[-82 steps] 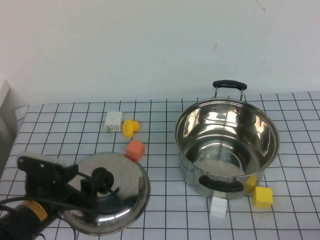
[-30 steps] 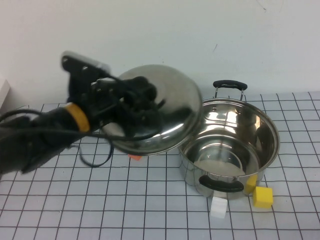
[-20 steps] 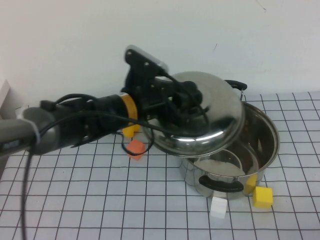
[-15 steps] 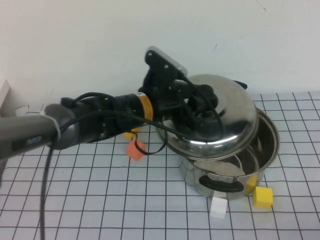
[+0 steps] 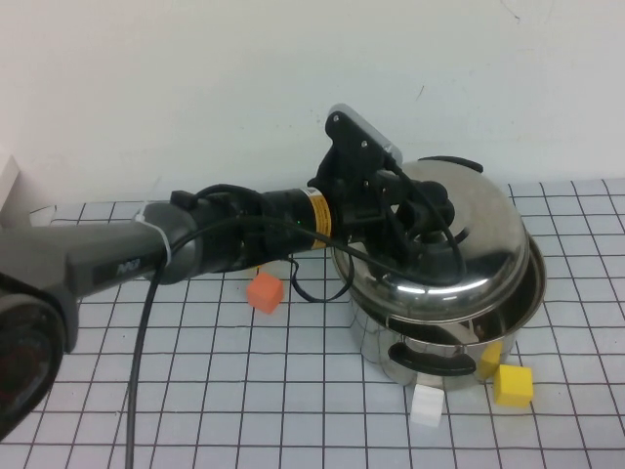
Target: Cover the pot
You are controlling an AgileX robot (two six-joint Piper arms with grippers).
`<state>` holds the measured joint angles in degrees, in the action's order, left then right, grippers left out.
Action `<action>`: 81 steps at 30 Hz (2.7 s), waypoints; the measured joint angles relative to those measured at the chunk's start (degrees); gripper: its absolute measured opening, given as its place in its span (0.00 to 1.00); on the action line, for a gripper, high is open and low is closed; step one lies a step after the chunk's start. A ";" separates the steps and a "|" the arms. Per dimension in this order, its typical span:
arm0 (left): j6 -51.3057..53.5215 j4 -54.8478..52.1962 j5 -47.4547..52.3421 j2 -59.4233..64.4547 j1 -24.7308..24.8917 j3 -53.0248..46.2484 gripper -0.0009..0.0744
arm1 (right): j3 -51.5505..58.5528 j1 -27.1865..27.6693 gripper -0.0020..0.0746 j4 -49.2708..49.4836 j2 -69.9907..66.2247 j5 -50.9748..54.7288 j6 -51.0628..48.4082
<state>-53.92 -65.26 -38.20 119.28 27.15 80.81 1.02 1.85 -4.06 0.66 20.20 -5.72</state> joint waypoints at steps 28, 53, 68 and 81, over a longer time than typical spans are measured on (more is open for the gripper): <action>6.61 0.83 2.37 2.34 2.94 0.73 0.45 | 0.00 0.00 0.04 0.00 0.00 0.00 0.00; 5.77 6.86 -1.75 2.46 2.31 0.87 0.69 | 0.00 0.00 0.04 0.00 0.00 0.00 0.00; -15.72 -16.66 7.45 -15.85 -2.54 0.87 0.34 | 0.00 0.00 0.04 0.00 0.00 0.00 0.00; -39.05 -35.30 30.14 -42.56 -3.45 -9.11 0.01 | 0.00 0.00 0.04 0.00 0.00 0.00 0.00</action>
<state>-92.97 -100.55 -8.06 76.72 23.71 71.71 1.02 1.85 -4.06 0.66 20.20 -5.72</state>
